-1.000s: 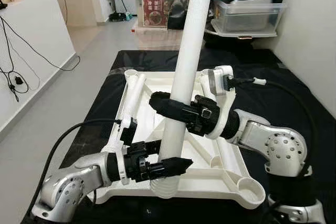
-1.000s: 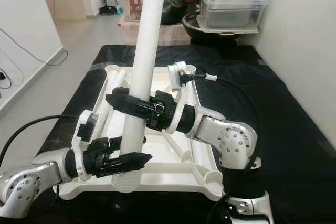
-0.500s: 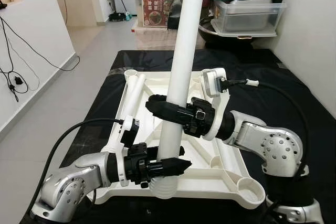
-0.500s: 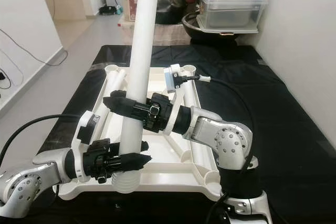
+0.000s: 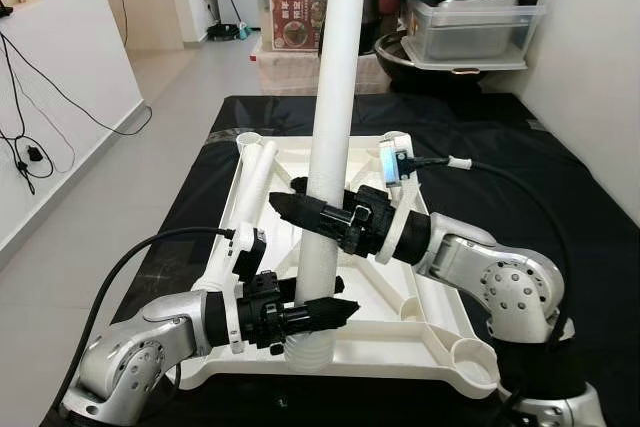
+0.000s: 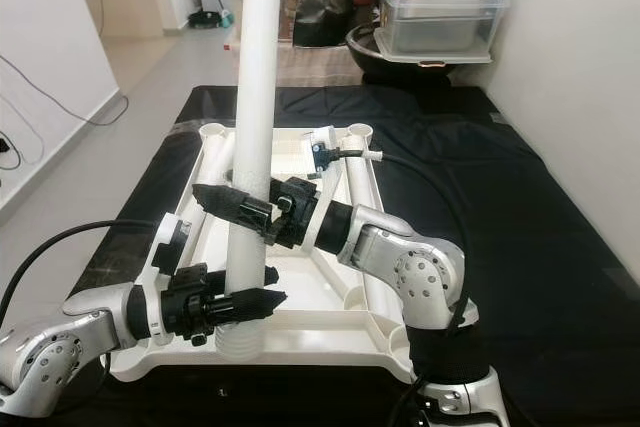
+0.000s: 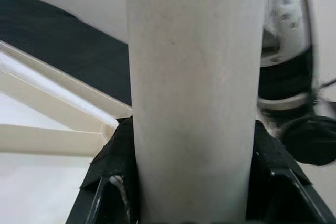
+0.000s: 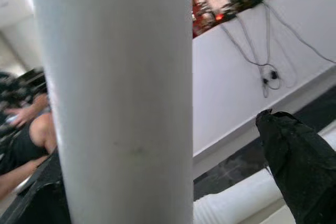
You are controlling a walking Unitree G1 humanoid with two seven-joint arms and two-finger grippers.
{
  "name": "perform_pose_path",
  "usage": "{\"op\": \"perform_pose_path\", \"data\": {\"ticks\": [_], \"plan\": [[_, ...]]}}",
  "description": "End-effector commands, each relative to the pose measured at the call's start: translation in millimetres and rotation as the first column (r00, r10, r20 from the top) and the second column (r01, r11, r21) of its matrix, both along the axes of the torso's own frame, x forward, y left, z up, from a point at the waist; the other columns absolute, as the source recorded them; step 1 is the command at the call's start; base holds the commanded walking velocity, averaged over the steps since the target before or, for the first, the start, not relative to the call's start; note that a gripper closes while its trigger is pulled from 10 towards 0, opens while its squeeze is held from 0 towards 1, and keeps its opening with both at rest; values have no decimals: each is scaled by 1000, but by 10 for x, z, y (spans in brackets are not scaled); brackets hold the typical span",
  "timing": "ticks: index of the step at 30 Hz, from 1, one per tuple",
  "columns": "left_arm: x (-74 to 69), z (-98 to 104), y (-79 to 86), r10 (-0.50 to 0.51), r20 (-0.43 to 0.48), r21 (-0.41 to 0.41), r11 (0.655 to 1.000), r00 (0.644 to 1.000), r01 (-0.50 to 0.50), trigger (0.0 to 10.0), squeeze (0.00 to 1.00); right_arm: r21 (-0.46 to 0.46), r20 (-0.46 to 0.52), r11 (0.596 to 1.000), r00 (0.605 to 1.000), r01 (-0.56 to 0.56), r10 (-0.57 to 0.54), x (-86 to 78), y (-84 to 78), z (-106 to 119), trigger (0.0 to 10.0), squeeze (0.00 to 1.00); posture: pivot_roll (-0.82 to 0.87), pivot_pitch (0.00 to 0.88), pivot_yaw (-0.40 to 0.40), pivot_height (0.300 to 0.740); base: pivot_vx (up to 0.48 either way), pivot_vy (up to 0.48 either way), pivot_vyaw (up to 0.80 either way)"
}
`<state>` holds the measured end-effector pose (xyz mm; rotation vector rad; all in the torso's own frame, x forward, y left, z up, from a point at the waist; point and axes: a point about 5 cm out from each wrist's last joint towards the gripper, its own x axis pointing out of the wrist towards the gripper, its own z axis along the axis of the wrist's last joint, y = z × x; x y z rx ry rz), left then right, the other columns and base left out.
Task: Building children table
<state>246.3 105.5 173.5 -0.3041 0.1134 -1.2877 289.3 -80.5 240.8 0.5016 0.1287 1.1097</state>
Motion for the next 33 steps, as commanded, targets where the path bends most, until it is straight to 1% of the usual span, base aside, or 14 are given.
{"op": "perform_pose_path", "data": {"ticks": [1,3,4,5,7,8,9,10,11,12,17,23,27,33], "plan": [[55,5,-13,47,33,31,998,998,-48,0,0,-9,-39,997,996,76,-76,80,-31,-25,10000,1000,-116,0,24,740,0,0,0],[111,-4,-7,97,47,56,993,994,-99,0,0,-4,-57,994,992,108,-108,113,-40,-35,10000,1000,-116,0,24,740,0,0,0],[189,-13,-2,168,79,103,979,983,-176,3882,0,1,-80,991,988,135,-135,134,-44,-41,10000,353,-116,0,23,740,0,0,0],[277,-32,8,246,121,162,951,962,-264,6627,0,5,-99,988,984,152,-151,142,-35,-39,10000,0,-115,0,22,740,0,0,0],[277,-32,8,246,121,162,951,962,-264,6627,0,5,-99,988,984,152,-151,142,-35,-39,10000,0,-115,0,22,740,0,0,0],[369,-57,20,321,192,239,901,927,-361,6824,0,7,-117,987,980,163,-161,136,-12,-36,10000,0,-117,0,18,740,0,0,0],[467,-85,39,390,246,297,841,888,-452,10000,0,7,-131,985,977,170,-167,127,16,-34,10000,0,-116,0,17,740,0,0,0],[536,-104,50,433,280,333,793,857,-510,10000,0,9,-142,985,975,174,-171,118,44,-33,10000,0,-116,0,15,740,0,0,0],[536,-104,50,433,280,333,793,857,-510,10000,0,9,-142,985,975,174,-171,118,44,-33,10000,0,-116,0,15,740,0,0,0],[575,-84,30,451,310,342,768,837,-541,10000,0,10,-150,985,974,174,-171,108,75,-30,10000,0,-120,0,16,740,0,0,0],[640,12,-75,457,380,334,743,804,-580,10000,0,18,-165,985,972,174,-169,96,157,-17,10000,0,-117,0,13,740,0,0,0],[711,-35,-161,445,430,354,718,786,-600,10000,0,34,-205,977,958,209,-198,138,257,-35,10000,0,-121,0,16,740,0,0,0],[717,-98,-279,396,503,392,687,768,-612,10000,0,26,-264,957,925,290,-273,220,297,-91,10000,0,-113,0,10,740,0,0,0],[716,-147,-336,373,533,415,667,760,-618,10000,0,33,-301,927,888,374,-347,298,264,-94,10000,0,-115,0,8,740,0,0,0]]}}
